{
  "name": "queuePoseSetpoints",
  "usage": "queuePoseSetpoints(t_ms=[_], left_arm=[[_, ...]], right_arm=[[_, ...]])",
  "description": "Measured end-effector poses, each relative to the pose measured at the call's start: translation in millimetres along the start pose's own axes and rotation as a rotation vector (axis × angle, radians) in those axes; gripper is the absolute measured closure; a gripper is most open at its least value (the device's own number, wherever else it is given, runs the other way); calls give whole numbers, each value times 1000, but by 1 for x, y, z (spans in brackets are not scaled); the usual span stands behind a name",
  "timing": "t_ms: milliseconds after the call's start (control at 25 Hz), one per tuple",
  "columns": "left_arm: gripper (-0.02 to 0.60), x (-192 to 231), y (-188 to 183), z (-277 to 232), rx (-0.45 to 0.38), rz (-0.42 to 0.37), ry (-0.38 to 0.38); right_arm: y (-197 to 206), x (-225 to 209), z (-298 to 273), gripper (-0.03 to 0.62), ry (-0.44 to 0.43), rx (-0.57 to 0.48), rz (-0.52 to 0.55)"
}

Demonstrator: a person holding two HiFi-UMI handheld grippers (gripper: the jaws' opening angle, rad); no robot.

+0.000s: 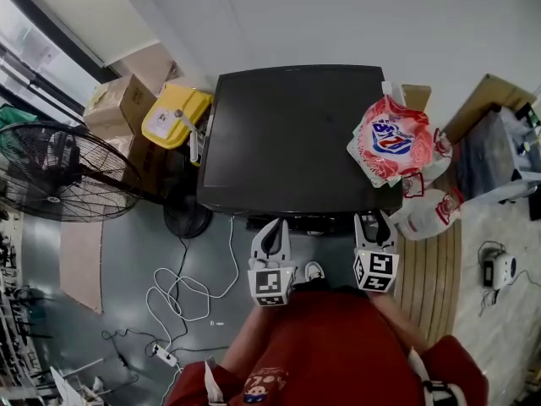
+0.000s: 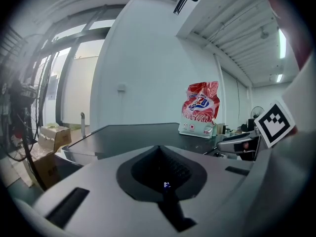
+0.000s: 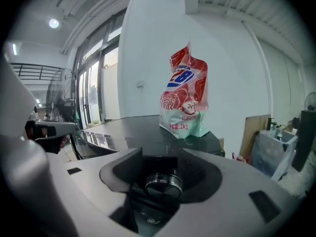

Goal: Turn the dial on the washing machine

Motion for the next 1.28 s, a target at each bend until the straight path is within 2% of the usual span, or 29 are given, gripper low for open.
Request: queuePoseSetpoints(t_ms=[120,320,560,680,1080,1280], left_arm=[[572,1,10,-1,36,29,1],[572,1,22,-1,75,61,7],[572,2,34,-4,126,77,13],[572,3,34,-5,136,74,19],[572,4,42,-3,163,91,7],[572,3,40,-4,153,80,18]], right_arm=[[5,2,-1,321,3,23,-16],[28,-4,-5,307,15,107,-71],[52,-14,-18,292,-4,190,-225],[50,-13,-19,313,-5,194,-222],[48,-12,-20,318,-1,218,-217],[48,-10,-20,318,12,217,-178]])
Point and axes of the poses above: the fingertips, and each gripper's own axes: z backward along the fingers, x to its left, y out of its underside, the point moved 9 cm from there along z, backward along the fingers, and after that the axes turned 2 degrees about x, right-handed, at the moved point
